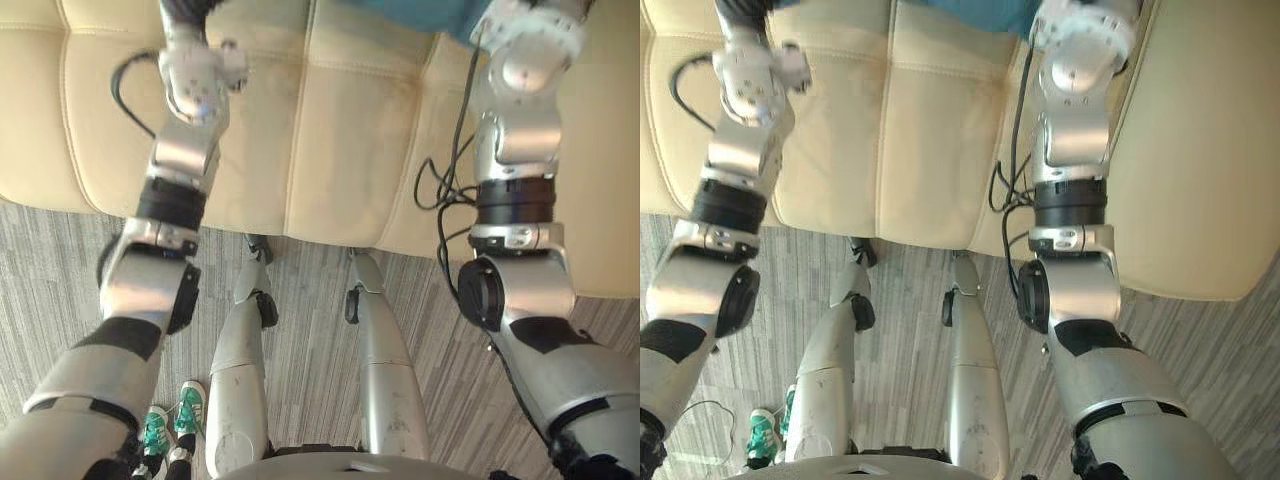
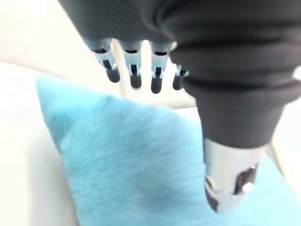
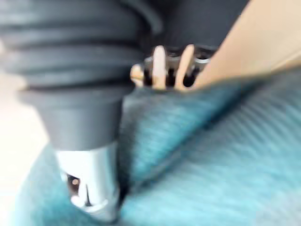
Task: Pick up cushions and gather them together orderly.
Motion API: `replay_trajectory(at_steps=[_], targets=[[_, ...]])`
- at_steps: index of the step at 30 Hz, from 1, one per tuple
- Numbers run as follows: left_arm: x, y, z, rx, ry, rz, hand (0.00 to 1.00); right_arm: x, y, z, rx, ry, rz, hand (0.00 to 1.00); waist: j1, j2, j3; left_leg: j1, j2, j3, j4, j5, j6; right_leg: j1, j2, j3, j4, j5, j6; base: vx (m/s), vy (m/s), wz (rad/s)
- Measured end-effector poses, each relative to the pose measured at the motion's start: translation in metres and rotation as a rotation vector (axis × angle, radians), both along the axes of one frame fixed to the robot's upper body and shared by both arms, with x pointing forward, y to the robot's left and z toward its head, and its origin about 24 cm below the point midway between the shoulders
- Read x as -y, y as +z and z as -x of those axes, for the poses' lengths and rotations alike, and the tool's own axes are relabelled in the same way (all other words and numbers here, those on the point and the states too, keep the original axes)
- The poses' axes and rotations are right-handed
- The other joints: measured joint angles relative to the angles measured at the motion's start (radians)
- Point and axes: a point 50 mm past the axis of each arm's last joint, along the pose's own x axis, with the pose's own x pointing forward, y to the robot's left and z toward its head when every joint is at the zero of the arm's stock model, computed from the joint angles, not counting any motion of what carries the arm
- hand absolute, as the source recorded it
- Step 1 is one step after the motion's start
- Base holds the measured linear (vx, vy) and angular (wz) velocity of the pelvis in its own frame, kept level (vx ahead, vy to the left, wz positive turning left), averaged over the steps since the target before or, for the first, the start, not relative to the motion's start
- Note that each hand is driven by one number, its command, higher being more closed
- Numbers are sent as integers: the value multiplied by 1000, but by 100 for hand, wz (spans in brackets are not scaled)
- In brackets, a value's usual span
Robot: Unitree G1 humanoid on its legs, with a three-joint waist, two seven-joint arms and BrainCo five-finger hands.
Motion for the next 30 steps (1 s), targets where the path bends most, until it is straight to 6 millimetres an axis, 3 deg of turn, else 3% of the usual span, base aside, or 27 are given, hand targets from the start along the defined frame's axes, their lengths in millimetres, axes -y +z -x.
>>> replay_trajectory(at_steps=[1,3,9,13,16,18,22,25,26,27,29,30], targets=[[-1,-10,-2,-33,-14,37,0,2,-15,-4,-40,31,-33,0,-2,0,3,-13,3,3,3,0,0,-12,3,0,3,0,0,-8,4,-3],[-1,-19,-3,-61,-29,68,0,4,-24,-7,-58,64,-95,0,-4,-1,5,-23,7,7,8,0,0,-26,6,3,9,0,0,-15,-6,-6],[-13,-22,-4,-74,-38,125,0,4,-30,-8,-42,141,-126,0,-4,-1,5,-33,30,16,81,-36,0,-31,18,22,42,-5,-5,-46,-24,-11],[-41,-10,7,-2,8,90,0,23,-42,-6,-84,116,-45,0,-2,-1,5,-42,51,14,146,-67,3,-24,26,21,62,-10,-6,-72,-53,-8],[-68,-22,18,8,54,85,0,39,-59,6,-101,81,7,0,-3,-1,5,-10,57,15,171,-82,6,15,28,22,68,-15,-3,-42,-43,-5],[-85,-47,27,-24,89,102,0,51,-79,19,-117,50,23,0,-2,-1,5,40,59,15,192,-106,5,66,27,22,83,-36,-2,-43,-63,-2],[-106,-110,61,-88,130,144,0,68,-124,64,-136,-5,73,0,3,-1,4,159,56,8,213,-156,-1,182,20,14,119,-99,-5,17,-46,6],[-107,-186,94,-266,135,246,0,69,-178,97,-254,-11,35,0,11,-5,-8,262,57,-3,214,-178,-8,289,20,1,118,-132,-8,95,-27,7],[-104,-228,113,-398,132,290,0,66,-210,108,-370,-2,28,0,13,-9,-46,289,59,-6,220,-192,-12,321,21,-4,117,-146,-9,103,-20,1],[-102,-240,119,-438,131,304,0,65,-219,112,-404,2,26,0,14,-10,-58,299,60,-7,222,-197,-15,333,21,-5,117,-149,-6,144,-27,2],[-95,-298,151,-654,124,359,0,56,-263,129,-578,51,20,0,14,-10,-92,381,65,-9,239,-229,-19,427,23,-13,111,-165,0,114,-18,0],[-93,-311,158,-707,121,368,0,54,-276,132,-634,70,13,0,14,-10,-109,400,67,-9,245,-238,-20,449,24,-15,108,-172,0,72,-4,-4]])
